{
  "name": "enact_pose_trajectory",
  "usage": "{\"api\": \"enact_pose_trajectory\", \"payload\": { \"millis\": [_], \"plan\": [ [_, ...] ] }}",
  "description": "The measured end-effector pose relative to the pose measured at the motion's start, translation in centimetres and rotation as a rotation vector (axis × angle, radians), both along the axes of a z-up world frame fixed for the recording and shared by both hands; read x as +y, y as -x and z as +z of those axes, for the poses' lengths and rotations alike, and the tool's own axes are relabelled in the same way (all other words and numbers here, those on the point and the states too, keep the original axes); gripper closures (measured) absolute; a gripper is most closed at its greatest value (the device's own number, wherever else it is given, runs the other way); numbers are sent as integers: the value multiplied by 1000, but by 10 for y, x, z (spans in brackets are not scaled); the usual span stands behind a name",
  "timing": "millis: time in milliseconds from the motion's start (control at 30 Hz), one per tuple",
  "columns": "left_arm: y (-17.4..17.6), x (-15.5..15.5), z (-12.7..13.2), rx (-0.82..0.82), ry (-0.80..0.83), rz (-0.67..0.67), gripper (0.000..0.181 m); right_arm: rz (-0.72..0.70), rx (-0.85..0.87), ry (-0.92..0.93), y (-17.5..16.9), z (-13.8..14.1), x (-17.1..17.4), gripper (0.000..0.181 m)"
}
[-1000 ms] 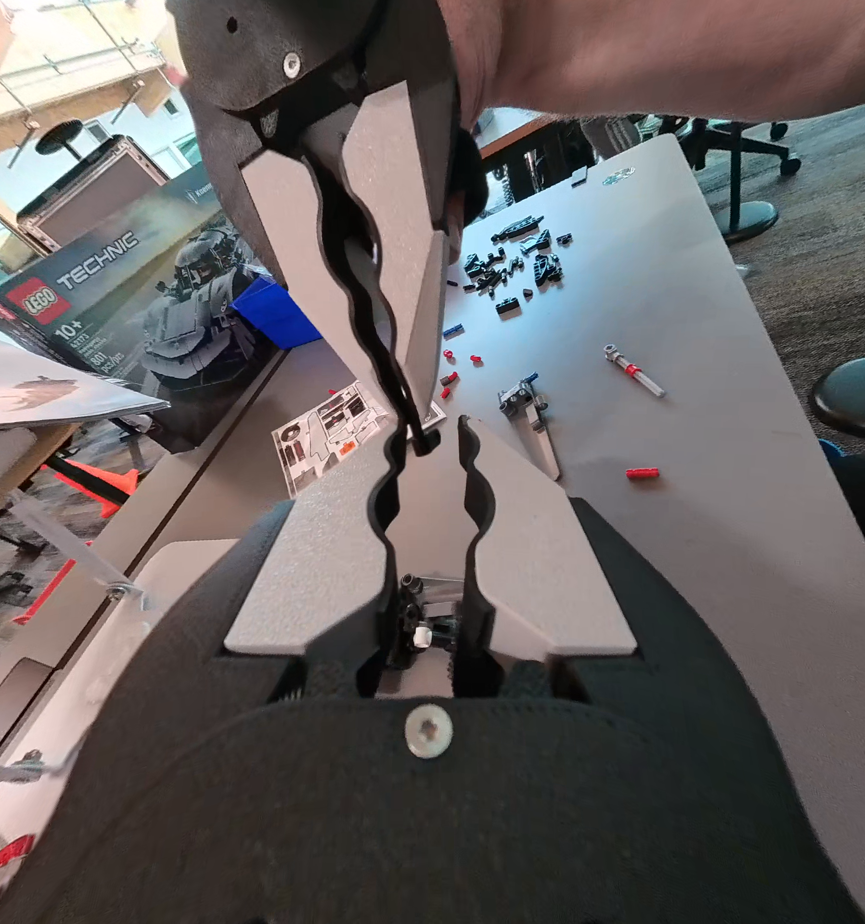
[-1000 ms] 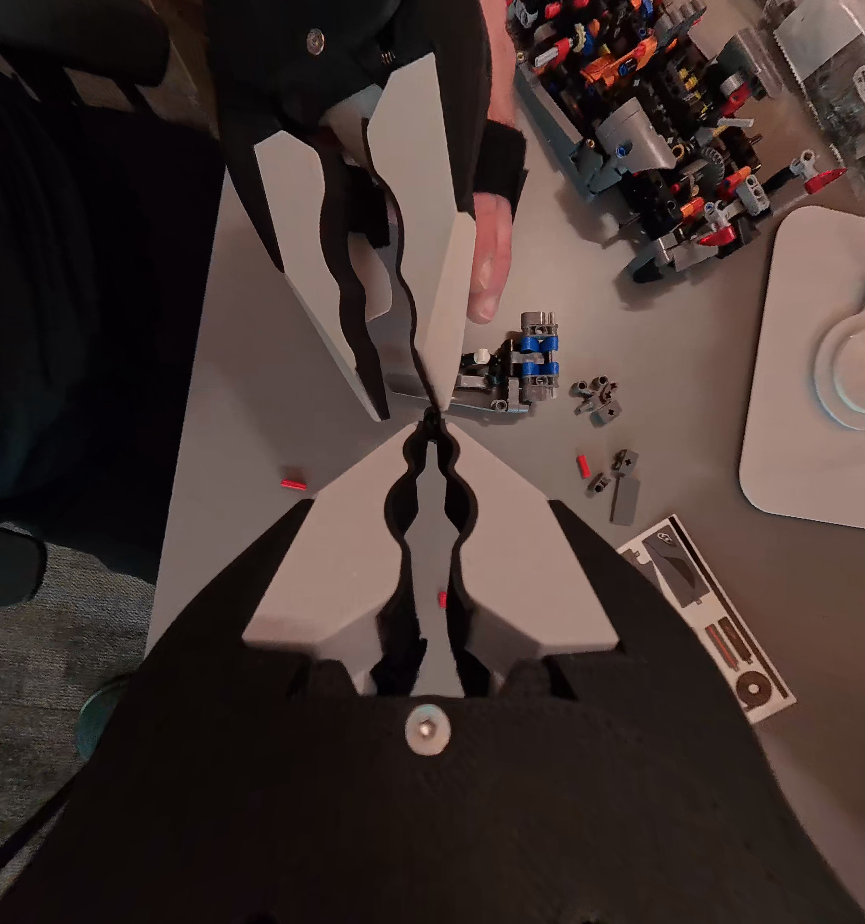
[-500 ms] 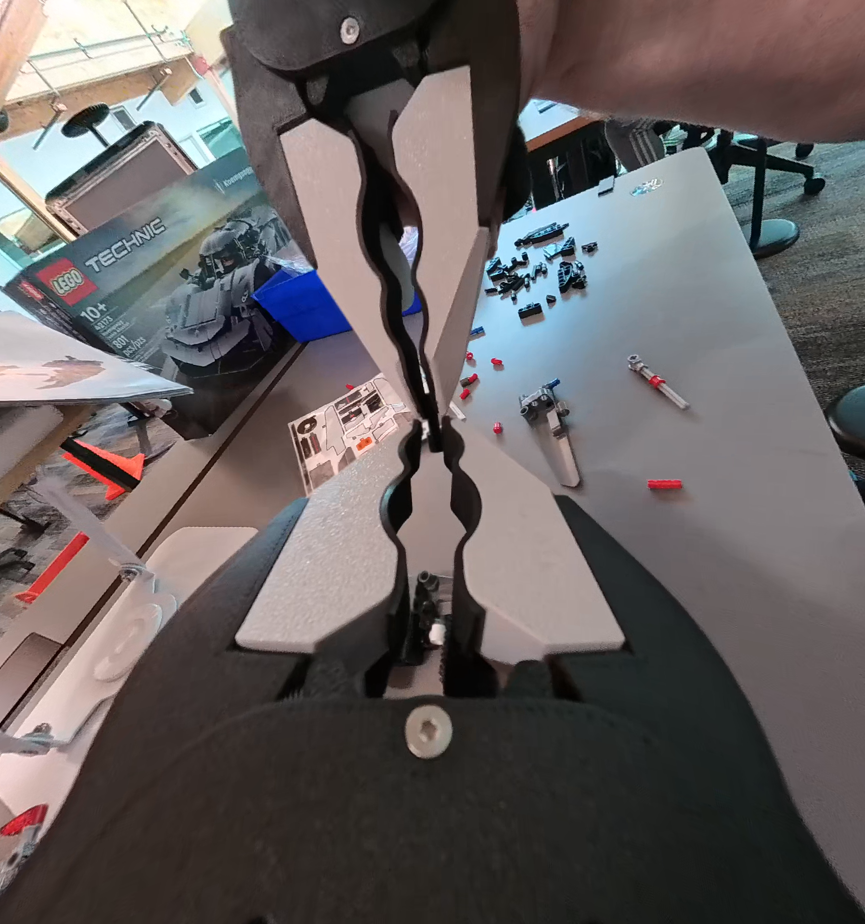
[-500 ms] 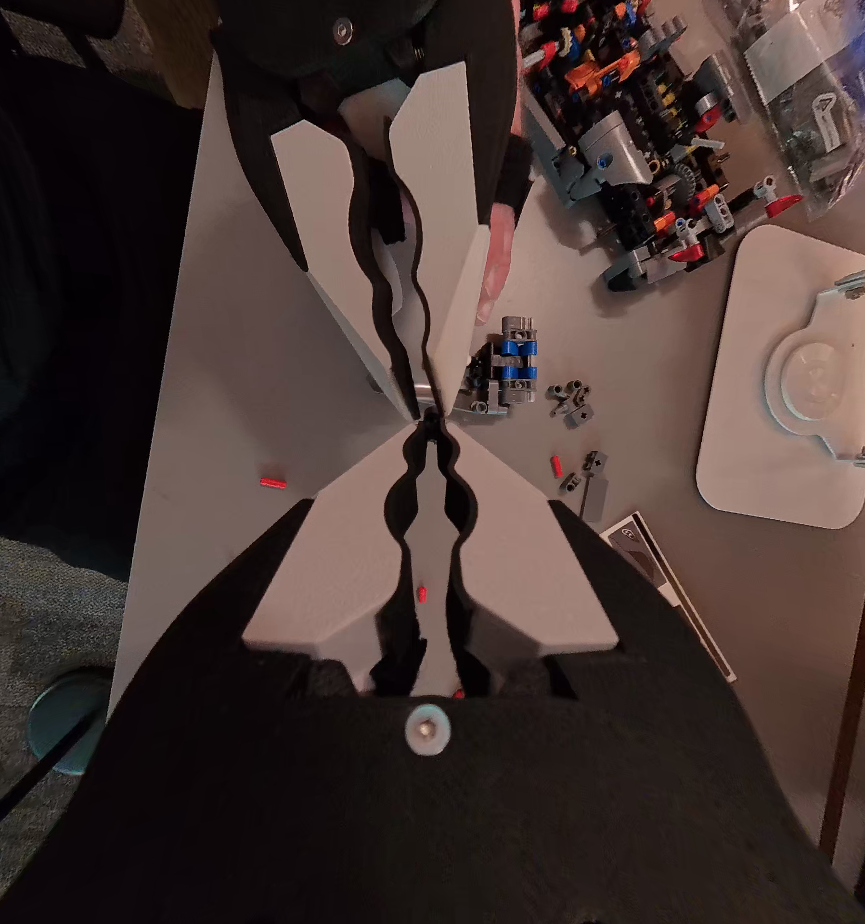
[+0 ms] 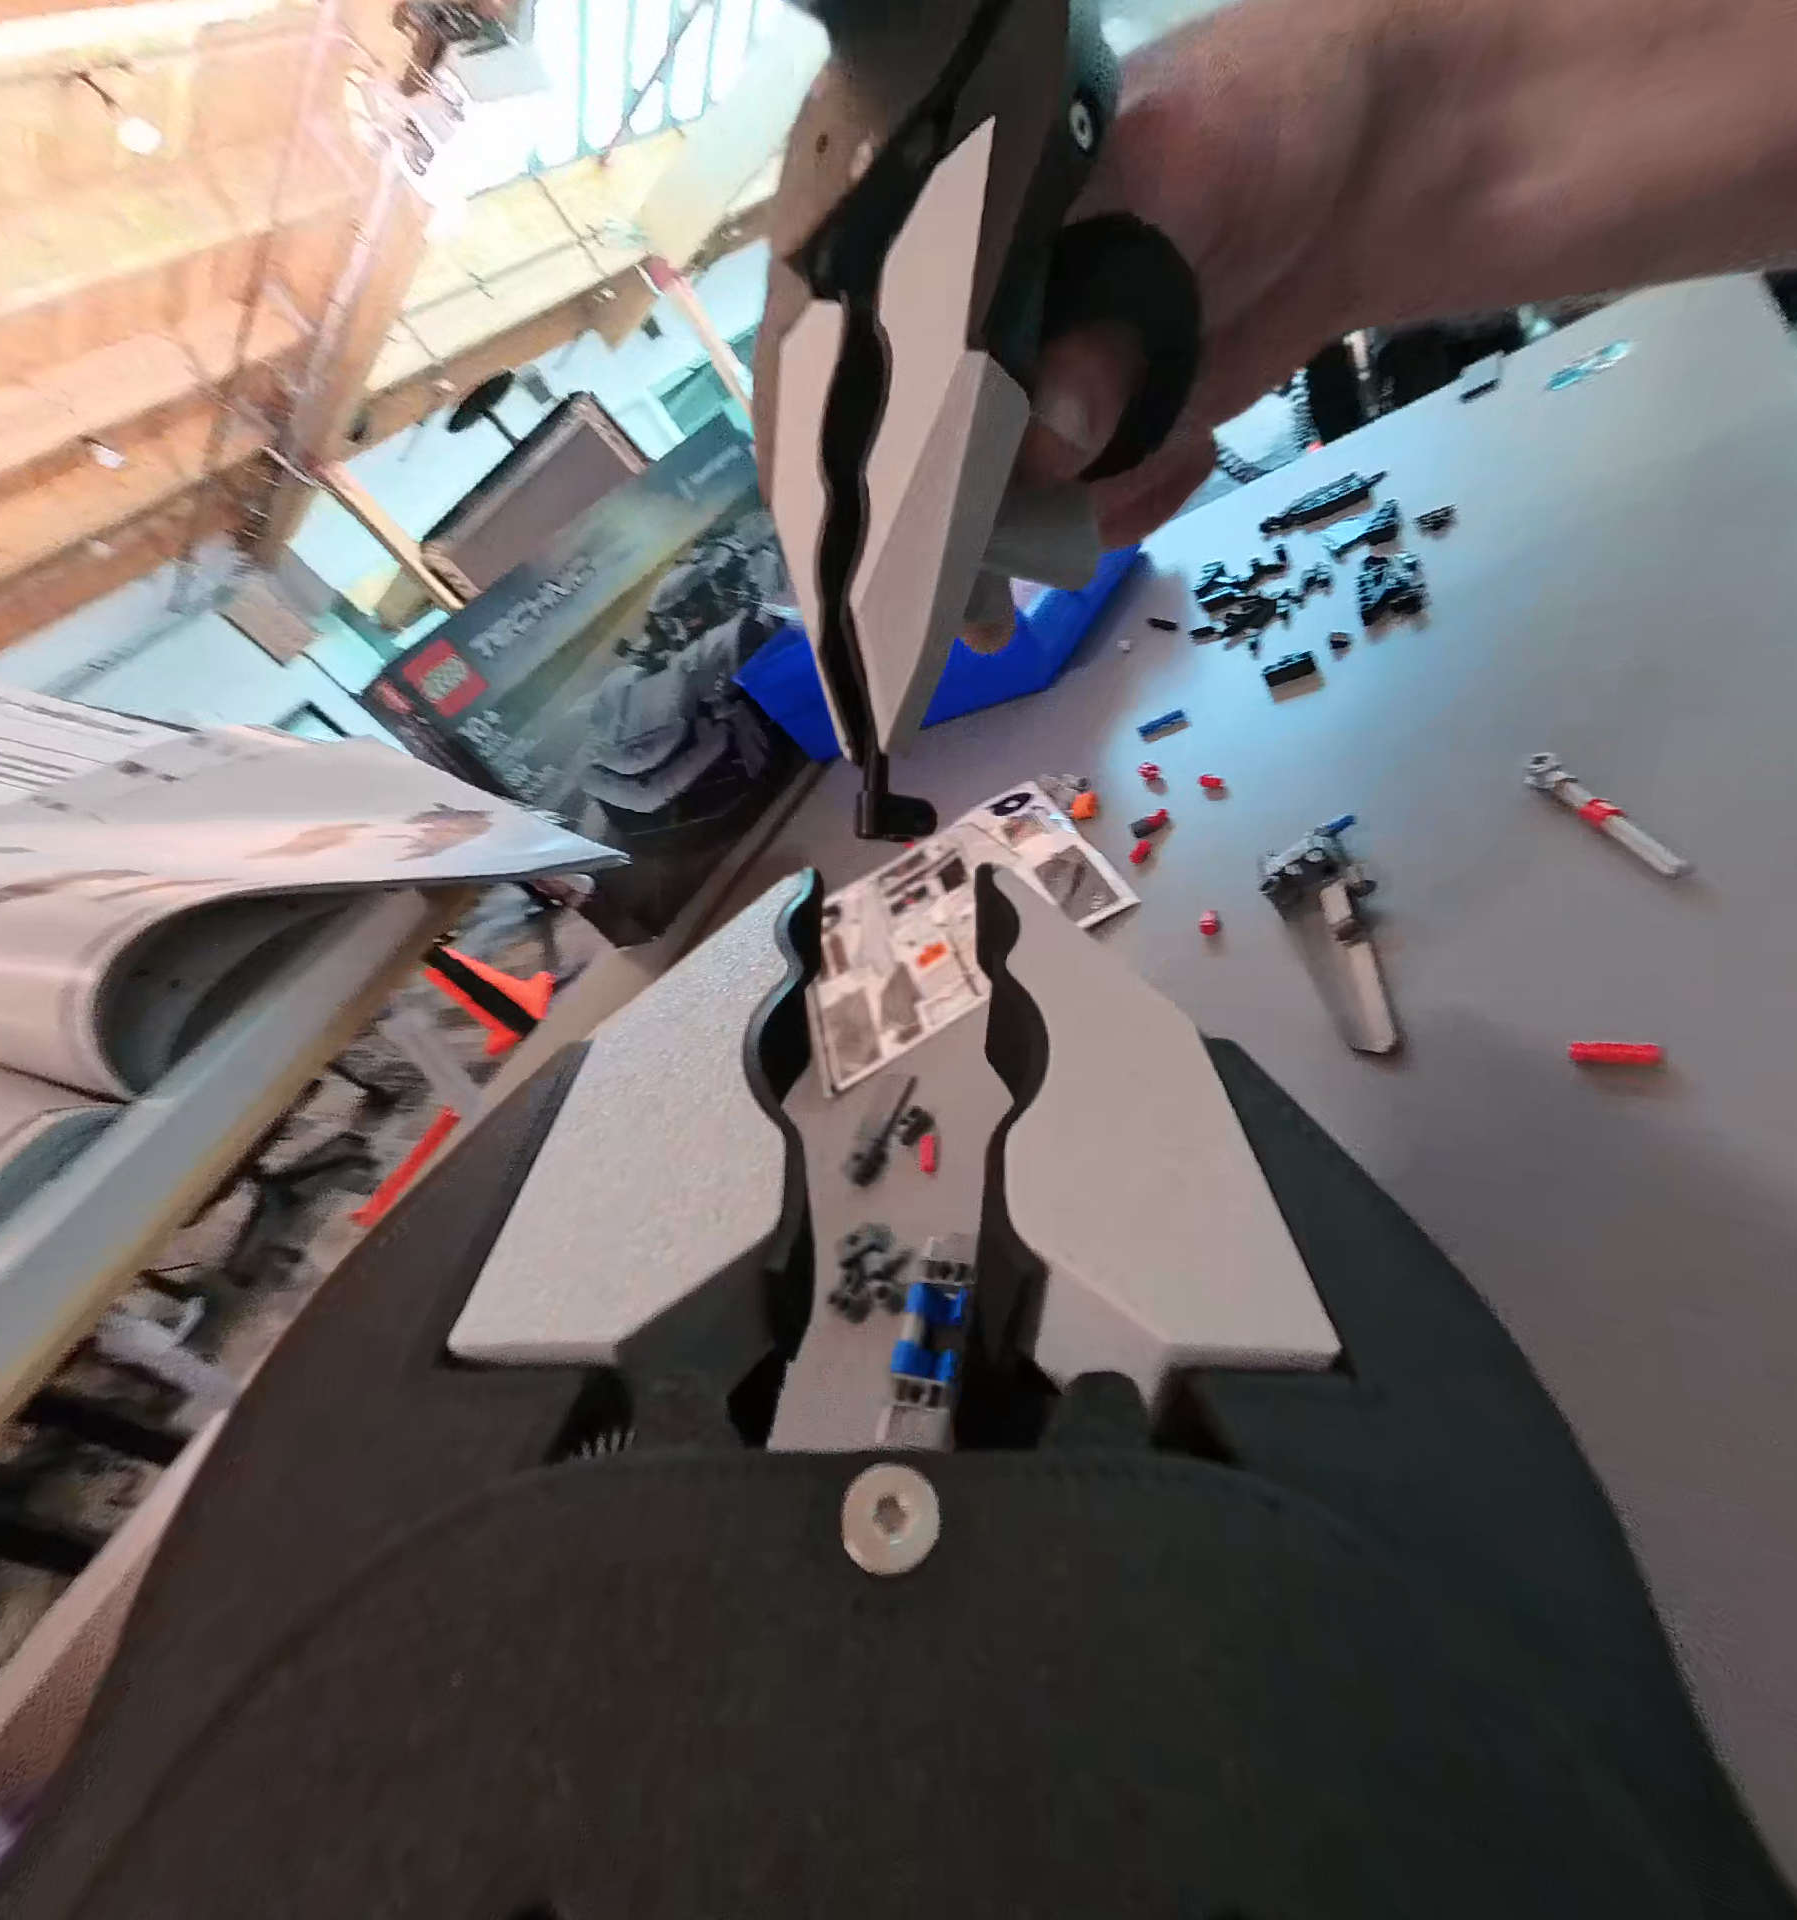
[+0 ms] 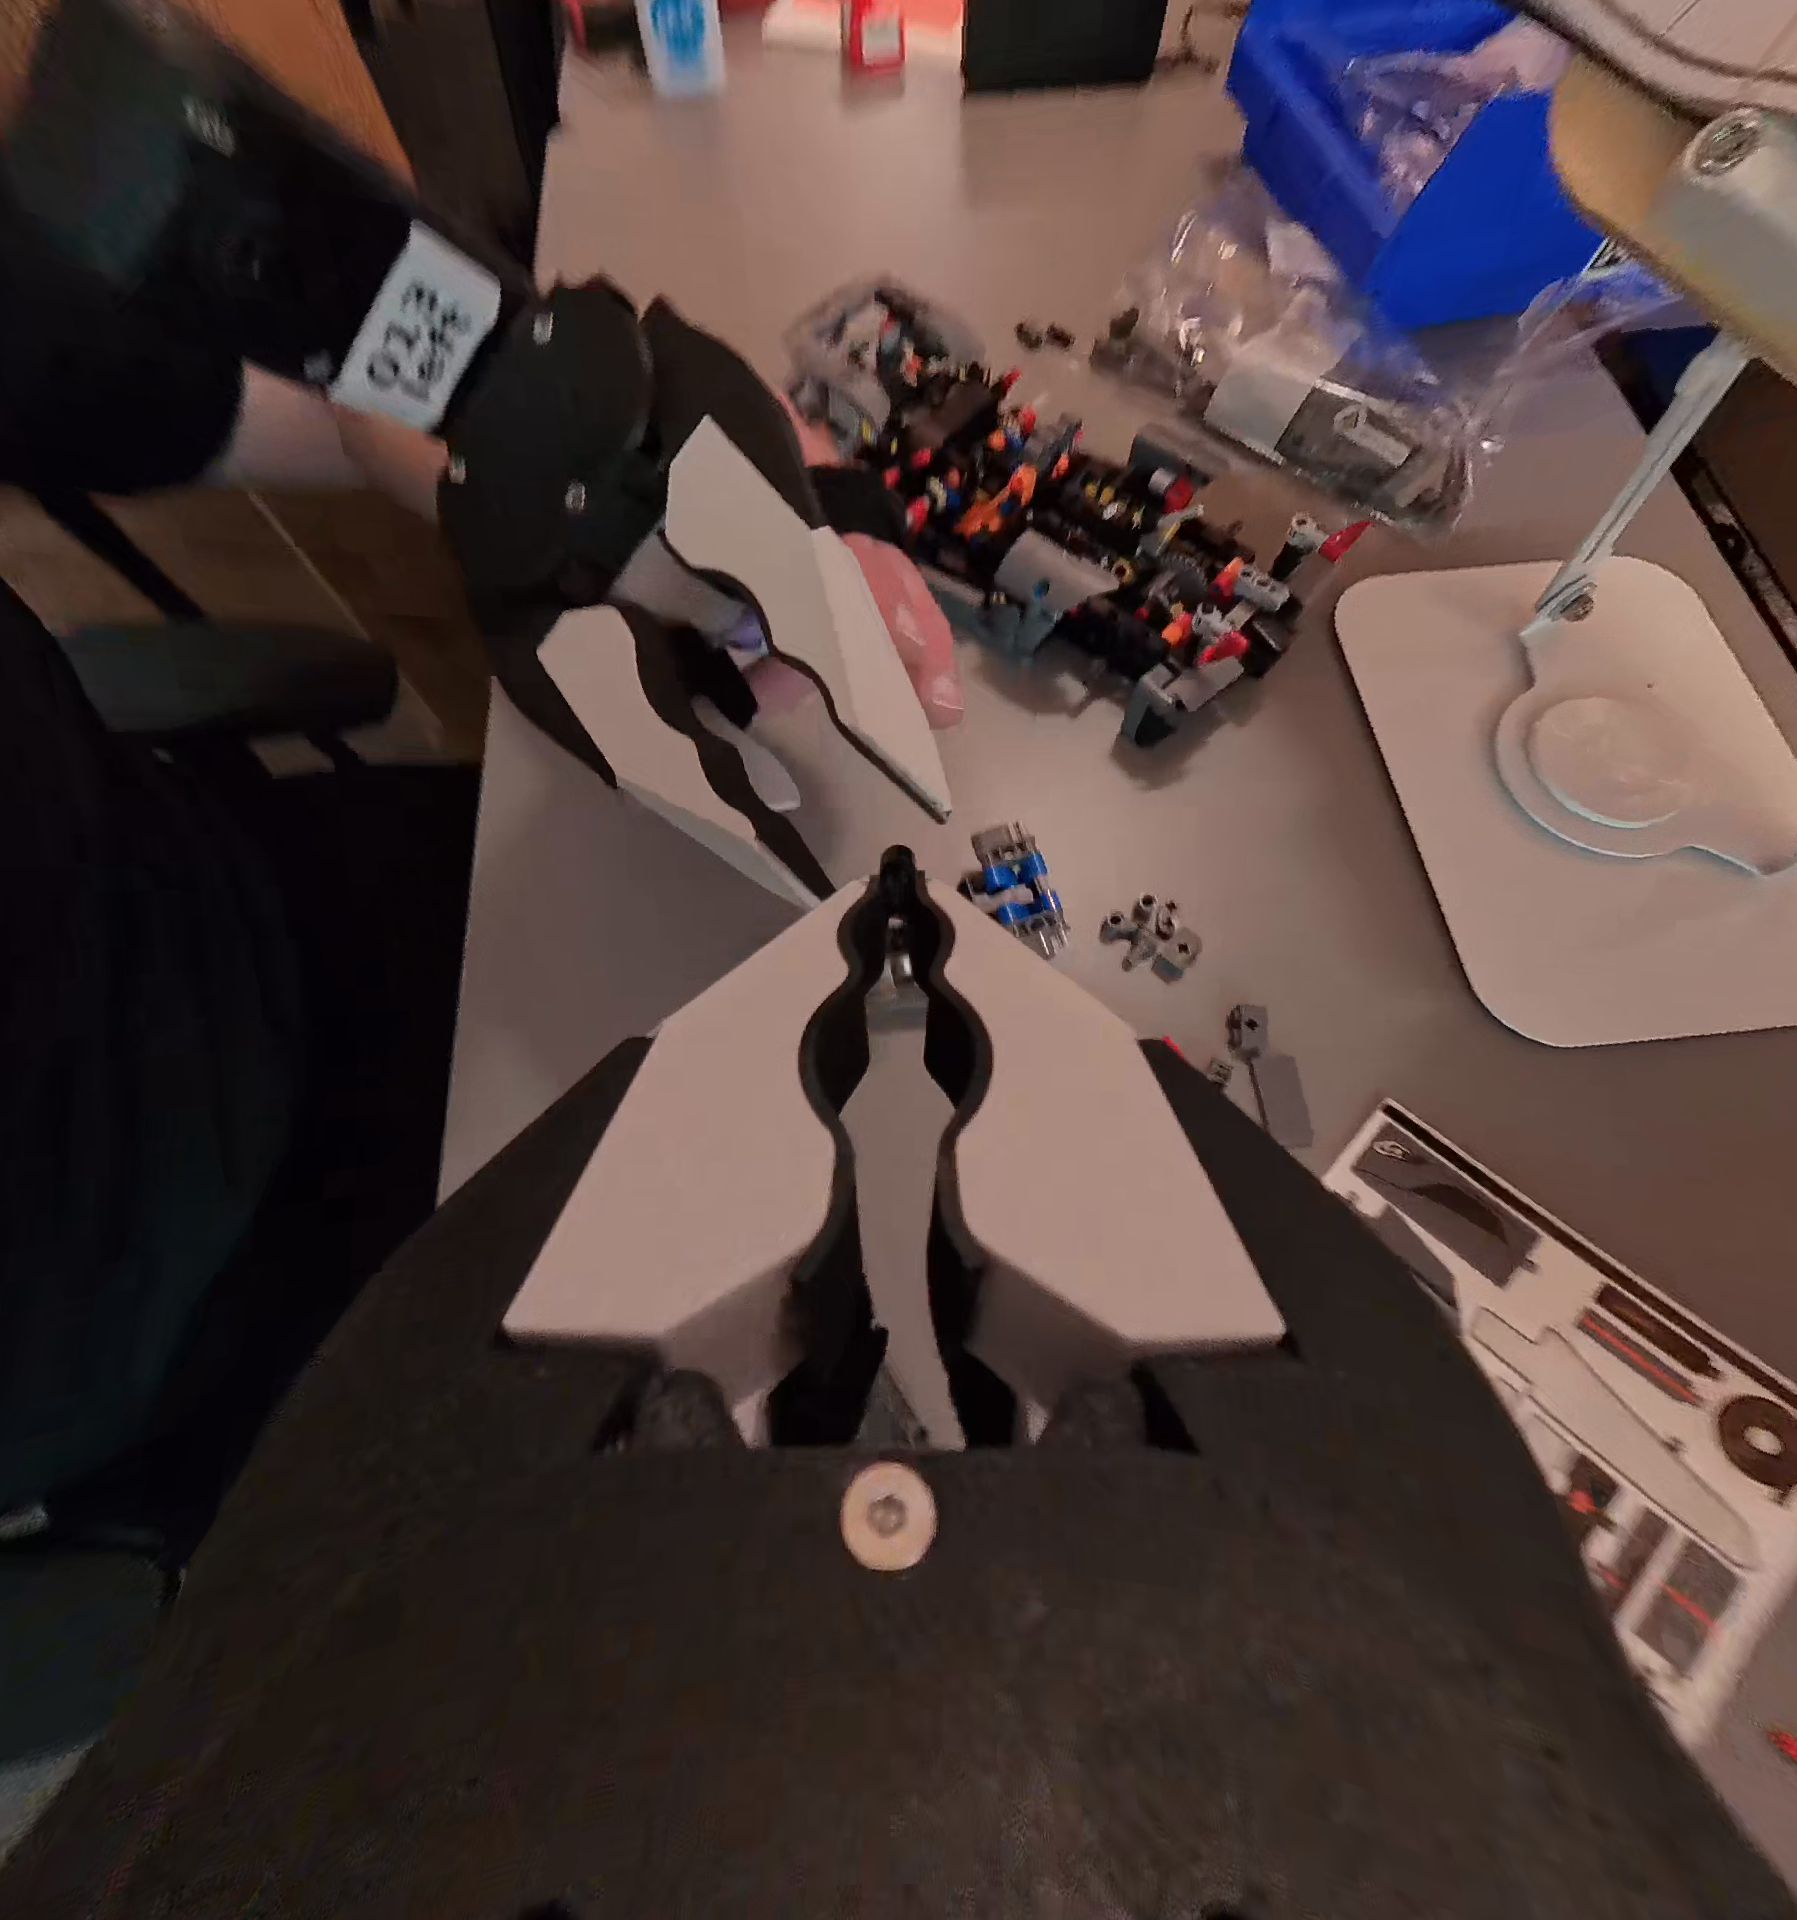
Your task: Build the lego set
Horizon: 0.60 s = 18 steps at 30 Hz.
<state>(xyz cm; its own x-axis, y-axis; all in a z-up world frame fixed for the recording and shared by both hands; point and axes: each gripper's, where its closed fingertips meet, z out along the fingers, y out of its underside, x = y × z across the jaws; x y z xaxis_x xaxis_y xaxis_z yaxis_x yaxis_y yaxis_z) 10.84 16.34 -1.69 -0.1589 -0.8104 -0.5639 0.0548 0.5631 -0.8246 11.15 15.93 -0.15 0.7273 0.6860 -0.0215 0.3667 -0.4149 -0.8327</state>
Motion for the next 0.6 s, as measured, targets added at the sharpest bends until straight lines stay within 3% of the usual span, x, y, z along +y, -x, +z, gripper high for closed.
{"api": "enact_pose_trajectory", "payload": {
  "millis": [267,600],
  "plan": [
    [-1,6,4,-56,-106,71,150,-37,221,-30,6,3,5,180],
    [3,3,7,-95,-176,77,168,-21,326,12,15,1,8,181]
  ]
}}
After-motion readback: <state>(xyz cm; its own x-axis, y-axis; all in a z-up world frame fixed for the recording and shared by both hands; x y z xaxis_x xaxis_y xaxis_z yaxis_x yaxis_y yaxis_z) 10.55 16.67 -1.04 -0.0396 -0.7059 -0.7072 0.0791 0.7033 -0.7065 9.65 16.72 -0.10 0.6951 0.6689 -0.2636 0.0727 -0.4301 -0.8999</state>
